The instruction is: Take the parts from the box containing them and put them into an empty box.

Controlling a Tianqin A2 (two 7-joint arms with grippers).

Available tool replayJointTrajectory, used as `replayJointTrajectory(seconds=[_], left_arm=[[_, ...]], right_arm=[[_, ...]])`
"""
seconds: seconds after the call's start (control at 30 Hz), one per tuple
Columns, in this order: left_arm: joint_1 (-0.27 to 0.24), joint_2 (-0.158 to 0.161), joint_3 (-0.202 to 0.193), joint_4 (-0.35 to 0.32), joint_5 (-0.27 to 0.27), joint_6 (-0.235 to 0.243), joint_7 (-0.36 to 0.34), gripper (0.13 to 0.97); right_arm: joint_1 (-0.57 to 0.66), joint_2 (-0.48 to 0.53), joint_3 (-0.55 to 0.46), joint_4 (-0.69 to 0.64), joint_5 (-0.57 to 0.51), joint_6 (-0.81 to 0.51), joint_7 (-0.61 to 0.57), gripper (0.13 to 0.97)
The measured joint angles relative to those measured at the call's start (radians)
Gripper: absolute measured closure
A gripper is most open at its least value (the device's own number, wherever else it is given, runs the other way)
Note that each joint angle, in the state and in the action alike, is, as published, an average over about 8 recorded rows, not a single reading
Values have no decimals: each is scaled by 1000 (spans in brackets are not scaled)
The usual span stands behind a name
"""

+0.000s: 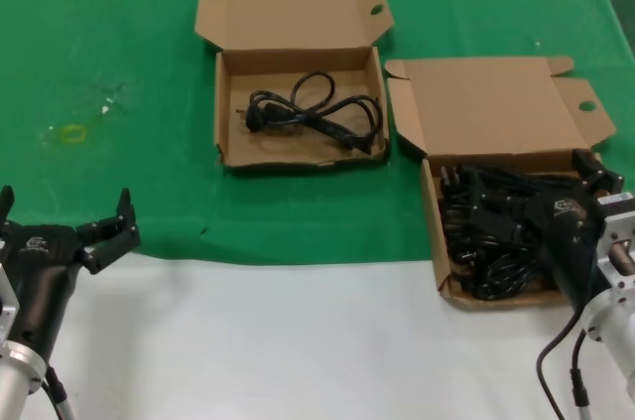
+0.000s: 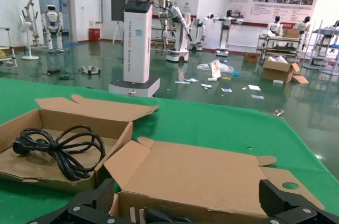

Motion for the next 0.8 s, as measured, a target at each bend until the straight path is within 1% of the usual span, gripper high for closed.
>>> replayJointTrajectory(seconds=[0.8], left_arm=[[0,0,0,0,0,0,0,132]], right_arm=[[0,0,0,0,0,0,0,129]])
